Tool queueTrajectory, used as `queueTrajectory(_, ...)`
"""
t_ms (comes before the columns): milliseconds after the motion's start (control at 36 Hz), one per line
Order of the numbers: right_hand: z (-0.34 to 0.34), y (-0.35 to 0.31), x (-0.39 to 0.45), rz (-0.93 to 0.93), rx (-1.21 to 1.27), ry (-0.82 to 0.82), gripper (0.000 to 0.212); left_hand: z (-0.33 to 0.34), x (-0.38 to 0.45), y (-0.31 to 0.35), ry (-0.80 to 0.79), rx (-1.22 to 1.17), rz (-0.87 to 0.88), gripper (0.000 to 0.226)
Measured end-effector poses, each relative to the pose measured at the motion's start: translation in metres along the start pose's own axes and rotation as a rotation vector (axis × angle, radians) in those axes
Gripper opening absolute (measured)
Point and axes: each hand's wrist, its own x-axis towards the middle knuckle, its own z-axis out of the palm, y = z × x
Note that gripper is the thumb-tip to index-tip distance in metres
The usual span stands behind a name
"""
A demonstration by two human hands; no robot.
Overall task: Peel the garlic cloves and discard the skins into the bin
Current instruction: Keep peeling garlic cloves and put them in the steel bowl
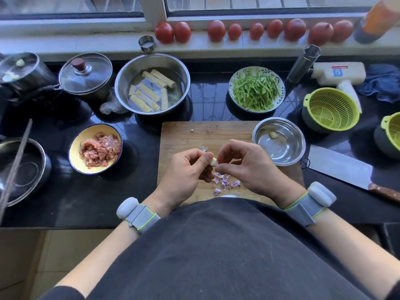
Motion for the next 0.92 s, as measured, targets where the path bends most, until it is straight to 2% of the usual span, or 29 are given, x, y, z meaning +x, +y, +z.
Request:
queueTrajectory(278, 0.0, -0.003, -0.001, -0.028, -0.018, 0.009, 0.024, 0.0, 0.0, 0.005, -0.009, 0.019, 0.017, 0.023)
queueTrajectory(583, 0.003, -0.001, -0.002, -0.117, -0.061, 0.122, 0.026, 0.002, -0.003, 0.009, 0.016, -0.125, -0.023, 0.019)
queueTrajectory(722, 0.003, 0.006, -0.002, -0.079, -0.016, 0.16, 0.018, 0.003, -0.006, 0.011, 0.006, -0.258, -0.051, 0.016)
queueTrajectory(917, 0.003, 0.006, -0.003, -0.001, 0.099, 0.157, 0.012, 0.001, -0.005, 0.006, 0.069, -0.187, 0.072, 0.019)
